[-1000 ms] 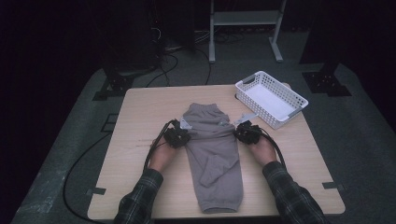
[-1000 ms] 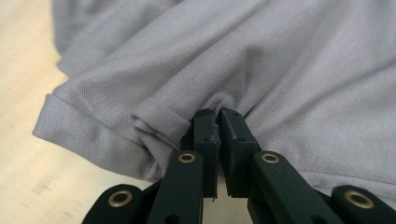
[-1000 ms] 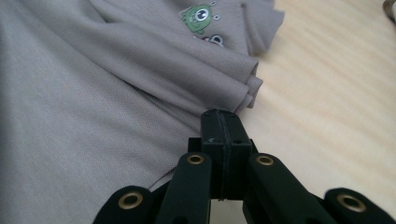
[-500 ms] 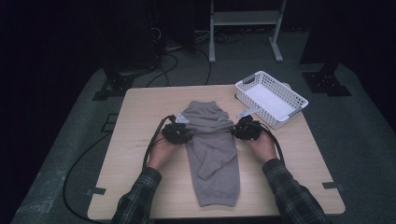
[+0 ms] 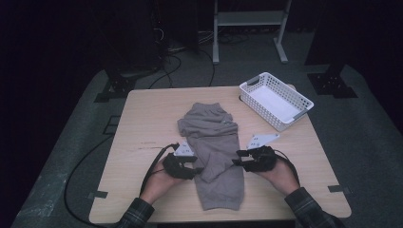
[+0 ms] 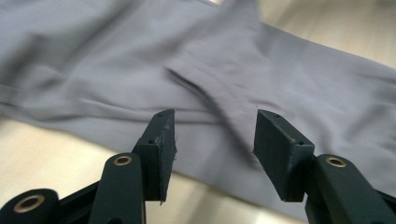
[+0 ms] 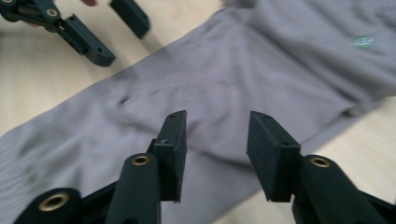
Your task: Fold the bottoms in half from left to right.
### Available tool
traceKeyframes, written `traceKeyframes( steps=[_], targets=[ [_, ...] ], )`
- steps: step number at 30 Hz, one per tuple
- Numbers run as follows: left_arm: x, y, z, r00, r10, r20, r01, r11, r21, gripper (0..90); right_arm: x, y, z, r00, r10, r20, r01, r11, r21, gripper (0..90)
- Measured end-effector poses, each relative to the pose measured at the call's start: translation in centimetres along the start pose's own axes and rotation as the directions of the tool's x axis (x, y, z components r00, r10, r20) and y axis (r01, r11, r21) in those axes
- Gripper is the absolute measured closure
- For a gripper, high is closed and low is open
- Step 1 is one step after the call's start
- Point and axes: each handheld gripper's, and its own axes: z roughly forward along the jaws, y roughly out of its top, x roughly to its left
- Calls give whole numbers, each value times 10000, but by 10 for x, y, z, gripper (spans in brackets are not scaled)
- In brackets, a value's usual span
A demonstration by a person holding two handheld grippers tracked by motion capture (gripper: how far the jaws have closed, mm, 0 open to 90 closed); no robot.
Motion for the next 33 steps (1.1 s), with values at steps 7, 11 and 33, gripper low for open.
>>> traceKeyframes(
  steps=[7, 11, 33],
  targets=[
    [-12, -1, 29, 9992, 93, 393, -123, 9970, 766, 431, 7, -7, 2, 9999, -79, -142, 82, 9998, 202, 546],
    [-17, 0, 34, 9991, 323, 268, -343, 9964, 774, 573, 6, -4, 2, 9998, -69, -205, 71, 9999, 102, 537],
    [-66, 15, 22, 9045, 2757, 3254, -2604, 9612, -907, 470, -3, 10, -9, 9941, -33, -1084, 5, 9997, -259, 512]
  ],
)
